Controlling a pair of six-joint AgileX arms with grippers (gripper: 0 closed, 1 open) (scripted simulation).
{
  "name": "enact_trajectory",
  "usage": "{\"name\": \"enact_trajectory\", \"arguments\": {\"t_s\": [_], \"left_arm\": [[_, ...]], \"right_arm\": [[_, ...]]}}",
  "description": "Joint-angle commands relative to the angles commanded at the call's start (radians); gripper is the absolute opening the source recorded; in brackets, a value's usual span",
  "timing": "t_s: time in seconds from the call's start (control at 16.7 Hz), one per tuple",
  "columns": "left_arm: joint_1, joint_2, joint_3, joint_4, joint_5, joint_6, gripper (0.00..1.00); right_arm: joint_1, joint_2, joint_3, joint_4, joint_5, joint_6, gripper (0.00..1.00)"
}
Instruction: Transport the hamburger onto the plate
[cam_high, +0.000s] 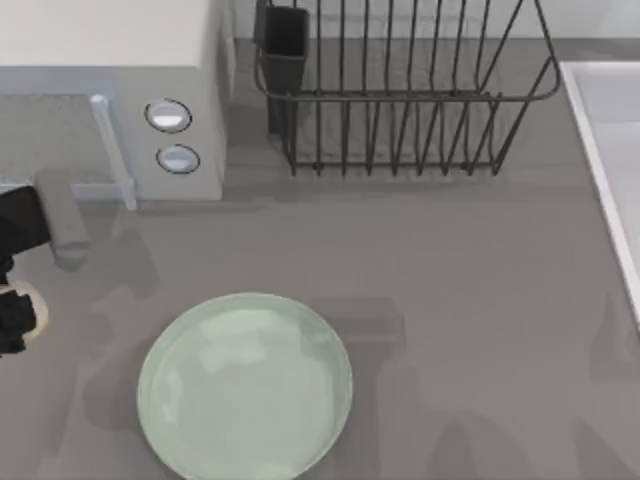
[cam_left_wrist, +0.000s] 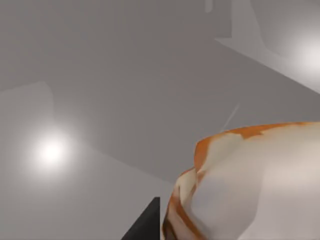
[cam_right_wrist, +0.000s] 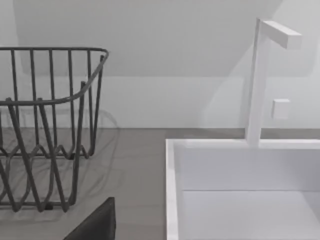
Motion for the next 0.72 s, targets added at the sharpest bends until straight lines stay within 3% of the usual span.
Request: {"name": "enact_trajectory", "arguments": {"t_s": [0.3, 0.72], "left_arm": [[-0.036, 0.02, 0.009, 0.004, -0.001, 0.0, 0.0], [-0.401, 0.14, 0.091, 0.028, -0.001, -0.081, 0.0]], "right_arm": [[0.0, 0.0, 0.0, 0.0, 0.0, 0.0, 1.0], [0.0, 0.0, 0.0, 0.0, 0.0, 0.0, 1.0]]}}
